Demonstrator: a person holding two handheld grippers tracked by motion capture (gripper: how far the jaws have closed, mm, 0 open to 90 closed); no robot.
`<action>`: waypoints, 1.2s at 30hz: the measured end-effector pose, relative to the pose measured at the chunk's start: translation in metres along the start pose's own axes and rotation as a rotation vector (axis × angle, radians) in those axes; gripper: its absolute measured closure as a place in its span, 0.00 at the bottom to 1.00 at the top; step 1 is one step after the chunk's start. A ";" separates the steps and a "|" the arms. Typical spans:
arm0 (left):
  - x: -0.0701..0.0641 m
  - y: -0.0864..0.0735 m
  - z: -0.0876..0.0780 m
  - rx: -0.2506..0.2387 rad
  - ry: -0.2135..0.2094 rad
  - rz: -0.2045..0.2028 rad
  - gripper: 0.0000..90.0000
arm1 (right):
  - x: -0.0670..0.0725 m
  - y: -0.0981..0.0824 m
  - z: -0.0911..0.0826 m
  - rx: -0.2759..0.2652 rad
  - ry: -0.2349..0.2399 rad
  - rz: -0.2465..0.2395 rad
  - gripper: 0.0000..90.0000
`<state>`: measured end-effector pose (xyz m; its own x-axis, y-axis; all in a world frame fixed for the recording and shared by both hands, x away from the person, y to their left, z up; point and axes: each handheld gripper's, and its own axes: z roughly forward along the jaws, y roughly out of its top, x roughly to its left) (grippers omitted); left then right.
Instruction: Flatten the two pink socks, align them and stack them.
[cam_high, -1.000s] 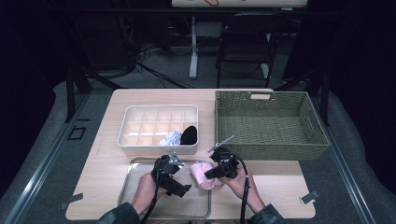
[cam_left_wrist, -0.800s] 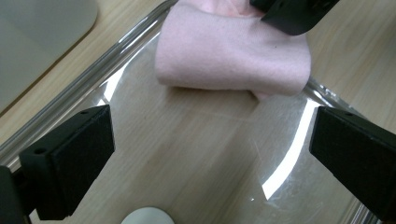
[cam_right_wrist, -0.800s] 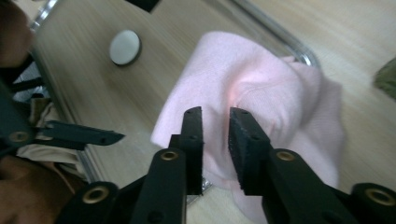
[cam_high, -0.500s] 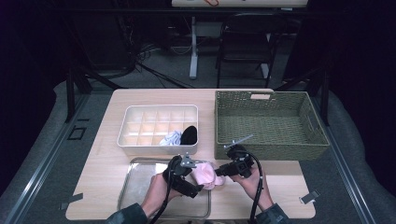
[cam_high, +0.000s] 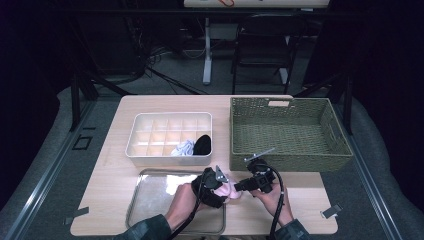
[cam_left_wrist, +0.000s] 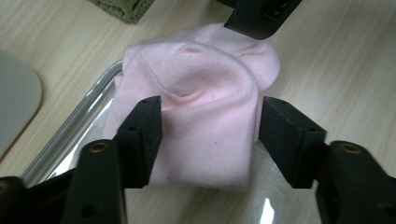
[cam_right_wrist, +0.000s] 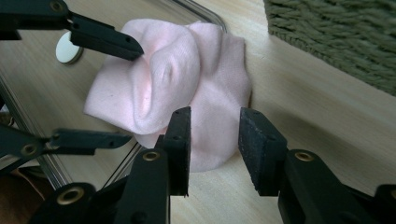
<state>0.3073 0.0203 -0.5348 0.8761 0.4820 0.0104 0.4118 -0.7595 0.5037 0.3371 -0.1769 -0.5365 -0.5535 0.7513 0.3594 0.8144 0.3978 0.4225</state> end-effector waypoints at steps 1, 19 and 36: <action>0.001 -0.002 0.003 0.020 -0.007 0.000 0.50 | 0.000 0.000 0.001 0.004 0.002 -0.005 0.72; 0.014 -0.017 0.004 -0.050 -0.047 -0.028 0.84 | 0.012 0.005 0.018 -0.001 -0.038 -0.056 0.62; 0.023 -0.023 -0.007 -0.109 -0.004 -0.073 0.79 | 0.016 0.003 0.031 0.069 -0.063 -0.084 0.86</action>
<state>0.3163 0.0521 -0.5405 0.8459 0.5322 -0.0333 0.4452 -0.6704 0.5936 0.3365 -0.1472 -0.5554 -0.6099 0.7445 0.2716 0.7771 0.4944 0.3895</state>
